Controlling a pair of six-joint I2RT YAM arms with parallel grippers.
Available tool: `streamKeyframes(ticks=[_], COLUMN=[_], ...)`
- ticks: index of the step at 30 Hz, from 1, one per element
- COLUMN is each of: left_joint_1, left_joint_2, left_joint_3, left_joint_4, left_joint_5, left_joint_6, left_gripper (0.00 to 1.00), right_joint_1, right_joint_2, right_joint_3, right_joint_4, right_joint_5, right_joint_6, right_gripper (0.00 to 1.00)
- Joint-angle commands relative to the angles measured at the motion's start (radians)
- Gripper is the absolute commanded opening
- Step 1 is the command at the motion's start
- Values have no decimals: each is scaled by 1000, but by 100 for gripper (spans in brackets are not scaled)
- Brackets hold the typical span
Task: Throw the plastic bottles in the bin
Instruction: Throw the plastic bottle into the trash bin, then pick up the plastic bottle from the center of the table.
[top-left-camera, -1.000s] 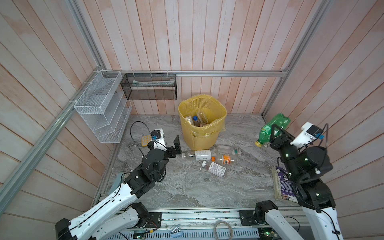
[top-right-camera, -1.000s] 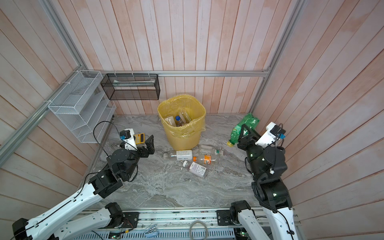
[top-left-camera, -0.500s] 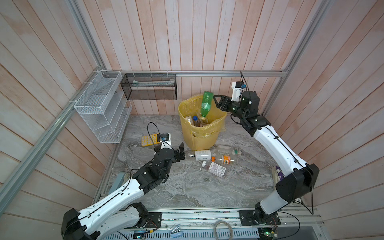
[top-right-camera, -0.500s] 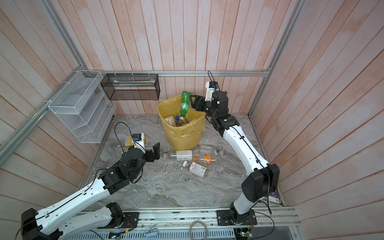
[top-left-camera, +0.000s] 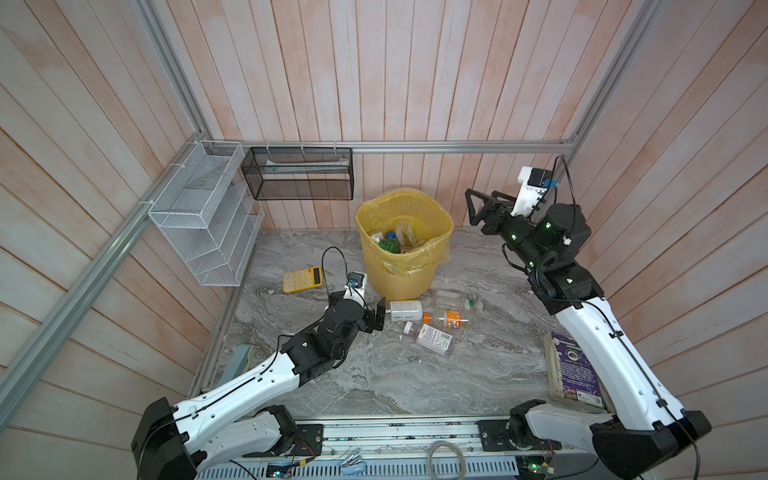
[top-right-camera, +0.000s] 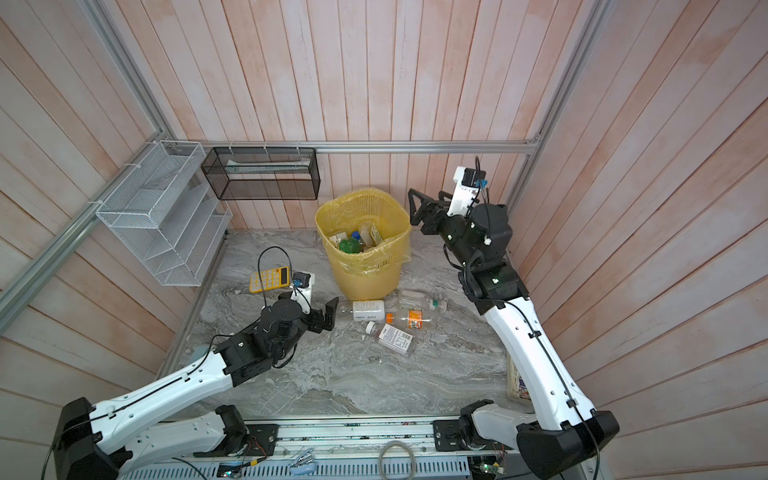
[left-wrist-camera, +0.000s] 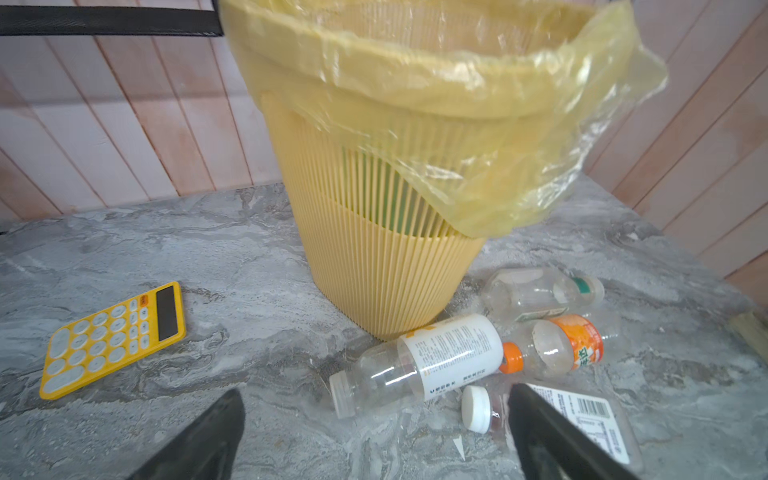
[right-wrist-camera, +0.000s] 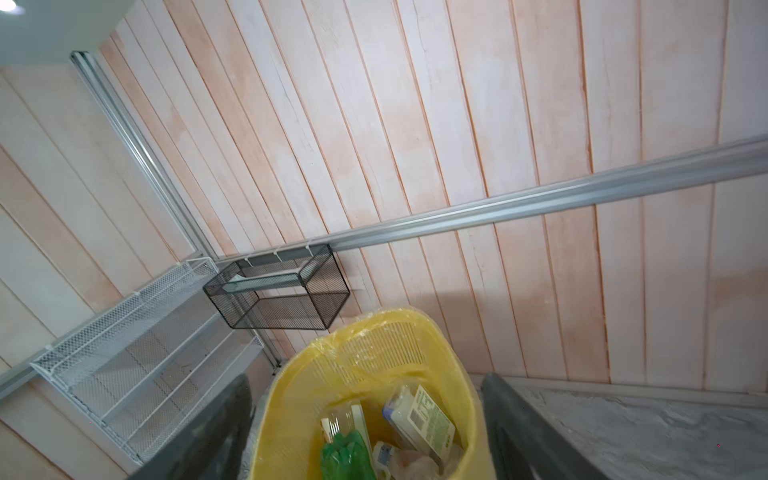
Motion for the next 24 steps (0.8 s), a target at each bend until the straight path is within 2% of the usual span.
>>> streamKeyframes(ticks=[1, 8, 13, 17, 20, 24], left_joint_1=[-3, -1, -17, -23, -24, -23], left_joint_2=[73, 203, 246, 229, 194, 158], left_joint_3=[-25, -52, -54, -101, -158, -201], left_joint_4=[65, 188, 194, 235, 298, 298], left_joint_5=[86, 151, 176, 162, 159, 98], left_joint_6=[92, 150, 163, 39, -37, -145], left_gripper=[100, 100, 100, 100, 100, 100], right_joint_1=[-23, -70, -77, -56, -3, 54], right_joint_2=[-30, -192, -269, -299, -285, -223], right_joint_3=[-181, -521, -683, -801, -864, -885], right_joint_4=[-11, -28, -61, -71, -53, -23], right_joint_5=[49, 102, 45, -53, -62, -63], right_joint_6=[-20, -20, -30, -38, -48, -83], right_gripper=[87, 88, 86, 81, 80, 82])
